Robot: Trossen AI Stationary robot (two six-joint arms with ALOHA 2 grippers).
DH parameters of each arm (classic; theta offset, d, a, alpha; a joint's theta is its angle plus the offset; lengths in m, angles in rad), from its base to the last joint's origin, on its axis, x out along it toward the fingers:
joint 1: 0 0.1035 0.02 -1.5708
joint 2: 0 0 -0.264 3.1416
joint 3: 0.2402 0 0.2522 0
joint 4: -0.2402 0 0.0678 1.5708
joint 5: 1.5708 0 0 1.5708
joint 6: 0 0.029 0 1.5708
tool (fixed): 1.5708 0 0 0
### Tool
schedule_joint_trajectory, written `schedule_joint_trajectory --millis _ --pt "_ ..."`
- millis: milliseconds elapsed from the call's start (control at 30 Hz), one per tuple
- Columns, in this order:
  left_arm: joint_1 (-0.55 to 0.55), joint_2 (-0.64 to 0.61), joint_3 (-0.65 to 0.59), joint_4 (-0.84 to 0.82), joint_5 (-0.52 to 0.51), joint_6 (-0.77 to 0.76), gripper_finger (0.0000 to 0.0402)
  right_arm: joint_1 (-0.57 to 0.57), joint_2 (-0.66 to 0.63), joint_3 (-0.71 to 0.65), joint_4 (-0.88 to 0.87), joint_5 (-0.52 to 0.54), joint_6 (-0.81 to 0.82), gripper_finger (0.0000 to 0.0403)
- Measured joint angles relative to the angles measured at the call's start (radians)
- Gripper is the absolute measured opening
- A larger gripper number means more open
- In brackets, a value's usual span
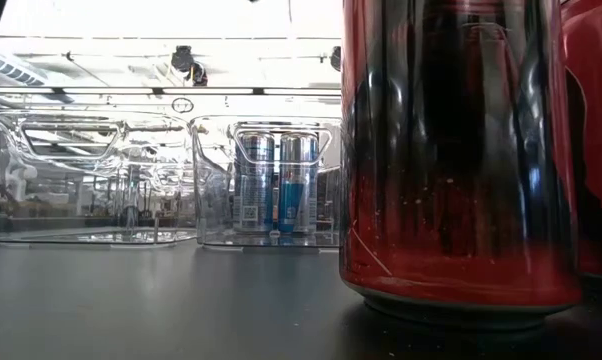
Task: Sort soda cans
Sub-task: Put the blue soda can into the middle transparent bin
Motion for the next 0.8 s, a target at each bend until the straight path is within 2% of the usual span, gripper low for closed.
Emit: schedule_joint_trajectory --millis 233,367,533,700,800 --pt "-0.176 -0.074 -0.002 -0.09 -0.205 -0.27 0.0336 -0.002 0.0 0.0 0.049 0.001 -0.08 0.0329" --pt "-0.296 -0.103 -0.042 -0.084 -0.288 -0.414 0.0336 -0.002 0.0 0.0 0.075 0.0 -0.134 0.0329" --pt "-0.426 -0.163 -0.19 -0.084 -0.366 -0.66 0.0336 -0.002 0.0 0.0 0.091 0.0 -0.182 0.0329" --pt "-0.531 -0.244 -0.392 -0.076 -0.368 -0.908 0.0336 -0.002 0.0 0.0 0.093 0.0 -0.205 0.0329" --pt "-0.584 -0.29 -0.504 -0.02 -0.335 -1.02 0.0336 -0.002 0.0 0.0 0.101 0.0 -0.216 0.0329"
